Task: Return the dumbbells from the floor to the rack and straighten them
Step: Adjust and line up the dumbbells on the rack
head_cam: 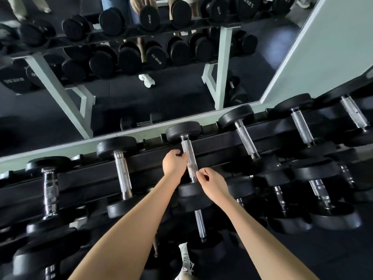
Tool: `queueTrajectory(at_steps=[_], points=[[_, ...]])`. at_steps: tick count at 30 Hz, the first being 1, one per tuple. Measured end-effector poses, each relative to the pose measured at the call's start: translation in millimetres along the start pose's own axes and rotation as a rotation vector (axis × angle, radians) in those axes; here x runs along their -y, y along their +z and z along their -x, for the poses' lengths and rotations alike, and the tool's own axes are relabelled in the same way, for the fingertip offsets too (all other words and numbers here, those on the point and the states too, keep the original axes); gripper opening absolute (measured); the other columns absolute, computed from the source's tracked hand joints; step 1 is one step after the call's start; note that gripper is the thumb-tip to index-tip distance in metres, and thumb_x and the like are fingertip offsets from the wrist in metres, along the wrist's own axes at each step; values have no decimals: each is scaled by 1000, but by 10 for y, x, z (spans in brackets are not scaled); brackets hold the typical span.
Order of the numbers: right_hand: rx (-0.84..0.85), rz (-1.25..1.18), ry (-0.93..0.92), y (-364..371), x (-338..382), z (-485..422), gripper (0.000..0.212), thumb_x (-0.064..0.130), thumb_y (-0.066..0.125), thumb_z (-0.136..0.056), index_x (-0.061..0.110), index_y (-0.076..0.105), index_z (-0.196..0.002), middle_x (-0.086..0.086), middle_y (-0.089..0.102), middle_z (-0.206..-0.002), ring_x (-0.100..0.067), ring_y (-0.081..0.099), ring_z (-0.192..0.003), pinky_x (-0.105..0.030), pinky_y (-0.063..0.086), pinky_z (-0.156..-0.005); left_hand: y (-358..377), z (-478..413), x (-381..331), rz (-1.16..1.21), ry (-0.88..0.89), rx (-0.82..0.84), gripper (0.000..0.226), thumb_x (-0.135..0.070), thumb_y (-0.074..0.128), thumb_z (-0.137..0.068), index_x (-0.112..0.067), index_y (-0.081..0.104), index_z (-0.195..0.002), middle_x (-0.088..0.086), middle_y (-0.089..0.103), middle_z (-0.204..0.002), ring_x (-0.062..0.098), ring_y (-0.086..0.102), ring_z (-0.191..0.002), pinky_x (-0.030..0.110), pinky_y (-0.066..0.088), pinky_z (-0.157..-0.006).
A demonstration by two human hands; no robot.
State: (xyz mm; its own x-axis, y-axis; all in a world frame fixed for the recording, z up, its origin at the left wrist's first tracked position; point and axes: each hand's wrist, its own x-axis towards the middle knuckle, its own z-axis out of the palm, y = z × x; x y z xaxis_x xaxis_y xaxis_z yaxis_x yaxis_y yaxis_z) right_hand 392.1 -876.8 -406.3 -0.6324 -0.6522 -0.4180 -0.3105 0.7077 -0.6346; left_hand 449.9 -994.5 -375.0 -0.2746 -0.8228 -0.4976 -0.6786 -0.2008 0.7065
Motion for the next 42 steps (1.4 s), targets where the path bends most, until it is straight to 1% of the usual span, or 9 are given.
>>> queueTrajectory(at_steps=[3, 6, 11, 16, 20, 28, 34, 39, 42], points=[[-23, 11, -108, -46, -126, 237, 33, 34, 46, -98, 15, 61, -121, 1, 61, -126, -17, 56, -118, -20, 37, -83, -71, 206, 23, 65, 25, -28, 32, -29, 58, -88, -14, 63, -115, 4, 69, -109, 28, 66, -98, 39, 55, -89], [37, 64, -169, -132, -234, 509, 44, 33, 48, -98, 21, 46, -140, 6, 42, -148, -13, 38, -138, -23, 32, -104, -84, 463, 39, 148, 73, -46, 13, -26, 58, -86, -19, 63, -96, -2, 66, -96, 24, 65, -97, 41, 55, -89], [-46, 26, -59, -423, -563, 893, 31, 34, 52, -95, 20, 61, -122, 6, 65, -124, -13, 61, -113, -22, 41, -90, 80, 870, -20, 234, 94, -19, 11, -22, 55, -87, -14, 62, -86, 0, 59, -70, 20, 60, -68, 47, 57, -85], [-129, 25, -6, -915, -974, 1024, 22, 31, 56, -94, 18, 67, -108, 4, 71, -110, -14, 67, -101, -24, 45, -82, 372, 1129, -150, 310, 97, 31, 17, -26, 58, -89, -22, 57, -73, -5, 58, -73, 10, 59, -64, 44, 57, -88], [-202, 32, -8, -1363, -1165, 812, 26, 34, 51, -96, 19, 66, -110, 5, 70, -110, -14, 65, -101, -24, 43, -81, 719, 1065, -355, 336, 99, 51, 15, -28, 58, -90, -15, 62, -95, -6, 59, -81, 9, 59, -67, 41, 57, -87], [-217, 19, -49, -2008, -1275, -99, 26, 32, 52, -95, 17, 65, -111, 4, 70, -108, -14, 63, -102, -22, 38, -80, 1554, 500, -894, 250, 25, -9, 29, -35, 57, -90, -13, 62, -108, 0, 64, -102, 18, 64, -85, 42, 56, -89], [60, -4, -73, -2033, -1178, -762, 43, 40, 53, -94, 13, 56, -127, 0, 63, -126, -18, 58, -117, -26, 41, -90, 1914, 157, -1137, 159, -39, -55, 52, -36, 57, -90, -12, 48, -136, 3, 60, -128, 25, 58, -115, 29, 46, -89], [234, 39, -56, -1866, -1021, -1072, 42, 55, 47, -91, 16, 55, -101, 1, 62, -90, -19, 59, -85, -34, 44, -72, 2029, -32, -1255, 268, -93, -20, 33, -29, 62, -88, -18, 57, -118, 2, 65, -109, 25, 63, -102, 43, 54, -89], [296, 99, -15, -1756, -981, -1165, 48, 54, 50, -89, 11, 58, -110, -3, 68, -100, -24, 63, -91, -30, 39, -69, 2076, -147, -1240, 301, -111, -16, 34, -24, 63, -87, -14, 59, -119, 5, 67, -106, 24, 64, -95, 35, 54, -79]])
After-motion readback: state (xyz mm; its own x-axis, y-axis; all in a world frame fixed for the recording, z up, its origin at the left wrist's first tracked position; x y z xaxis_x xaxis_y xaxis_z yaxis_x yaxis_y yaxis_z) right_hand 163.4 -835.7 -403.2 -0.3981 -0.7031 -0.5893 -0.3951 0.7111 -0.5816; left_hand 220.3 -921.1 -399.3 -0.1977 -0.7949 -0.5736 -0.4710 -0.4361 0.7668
